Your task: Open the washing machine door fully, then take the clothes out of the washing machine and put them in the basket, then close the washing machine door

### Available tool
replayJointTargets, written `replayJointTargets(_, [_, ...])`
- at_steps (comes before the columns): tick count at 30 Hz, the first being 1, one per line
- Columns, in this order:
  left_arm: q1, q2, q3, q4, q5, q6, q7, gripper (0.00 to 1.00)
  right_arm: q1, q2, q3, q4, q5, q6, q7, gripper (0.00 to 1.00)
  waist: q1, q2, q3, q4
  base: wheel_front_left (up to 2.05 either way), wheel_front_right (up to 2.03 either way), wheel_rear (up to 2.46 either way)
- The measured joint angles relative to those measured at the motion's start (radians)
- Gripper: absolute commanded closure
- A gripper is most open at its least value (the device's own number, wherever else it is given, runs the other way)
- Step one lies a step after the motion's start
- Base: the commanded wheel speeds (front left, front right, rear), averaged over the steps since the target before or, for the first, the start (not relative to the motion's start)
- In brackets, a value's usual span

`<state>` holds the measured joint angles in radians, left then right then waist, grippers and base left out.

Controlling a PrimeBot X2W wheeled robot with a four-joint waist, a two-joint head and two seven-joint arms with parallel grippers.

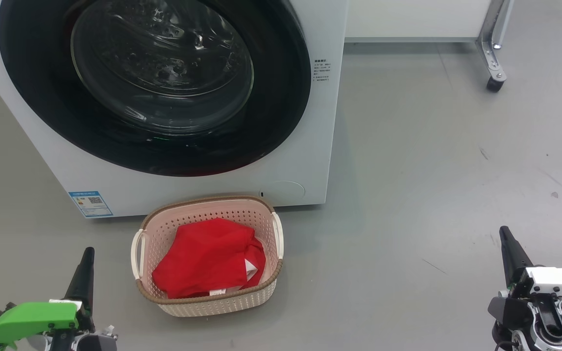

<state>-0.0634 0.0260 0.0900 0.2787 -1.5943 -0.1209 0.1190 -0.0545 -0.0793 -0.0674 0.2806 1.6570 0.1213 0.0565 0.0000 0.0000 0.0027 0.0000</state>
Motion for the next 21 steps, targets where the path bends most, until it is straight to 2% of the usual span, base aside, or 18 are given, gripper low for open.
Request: replayJointTargets(21, [0.000, 0.000, 0.000, -0.001, 0.000, 0.000, 0.000, 1.00, 0.000, 0.000, -0.002, 0.001, 0.000, 0.000, 0.000, 1.00, 0.0000, 0.0000, 0.000, 0.000, 0.00, 0.00, 0.00])
